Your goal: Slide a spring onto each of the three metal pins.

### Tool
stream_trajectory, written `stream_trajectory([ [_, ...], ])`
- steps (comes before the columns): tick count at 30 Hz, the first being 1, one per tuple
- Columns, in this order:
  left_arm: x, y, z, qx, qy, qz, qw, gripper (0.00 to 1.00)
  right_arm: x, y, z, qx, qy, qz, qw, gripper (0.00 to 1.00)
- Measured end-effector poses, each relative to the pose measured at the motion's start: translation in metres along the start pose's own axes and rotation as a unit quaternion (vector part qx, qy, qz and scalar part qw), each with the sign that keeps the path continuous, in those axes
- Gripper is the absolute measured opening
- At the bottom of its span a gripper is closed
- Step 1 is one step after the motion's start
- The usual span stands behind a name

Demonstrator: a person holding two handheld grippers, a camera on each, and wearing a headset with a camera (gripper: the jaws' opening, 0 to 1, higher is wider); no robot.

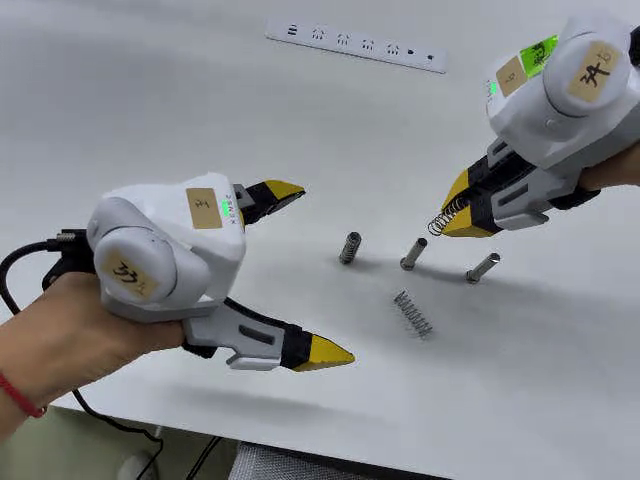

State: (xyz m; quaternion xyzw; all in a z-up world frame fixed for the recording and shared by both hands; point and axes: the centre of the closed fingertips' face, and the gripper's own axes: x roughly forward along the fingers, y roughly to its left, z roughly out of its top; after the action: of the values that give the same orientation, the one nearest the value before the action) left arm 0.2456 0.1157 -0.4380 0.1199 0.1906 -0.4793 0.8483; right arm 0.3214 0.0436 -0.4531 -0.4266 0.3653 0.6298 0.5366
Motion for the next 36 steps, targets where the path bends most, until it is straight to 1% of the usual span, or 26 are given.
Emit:
stream_trajectory([
  [10,0.0,0.0,-0.002,-0.01,-0.004,0.001,0.9999,1.0,0.013,-0.002,-0.005,0.008,0.009,0.007,0.9999,0.12],
  [21,0.002,0.0,-0.003,-0.011,-0.005,0.004,0.9999,1.0,0.021,-0.004,-0.01,0.004,0.022,0.01,0.9997,0.12],
  [27,0.004,-0.002,-0.002,-0.015,-0.007,0.001,0.9999,1.0,0.024,-0.004,-0.013,0.005,0.027,0.013,0.9995,0.12],
  [36,0.005,-0.002,-0.001,-0.022,-0.013,0.001,0.9997,1.0,0.026,-0.002,-0.015,0.009,0.031,0.016,0.9994,0.12],
])
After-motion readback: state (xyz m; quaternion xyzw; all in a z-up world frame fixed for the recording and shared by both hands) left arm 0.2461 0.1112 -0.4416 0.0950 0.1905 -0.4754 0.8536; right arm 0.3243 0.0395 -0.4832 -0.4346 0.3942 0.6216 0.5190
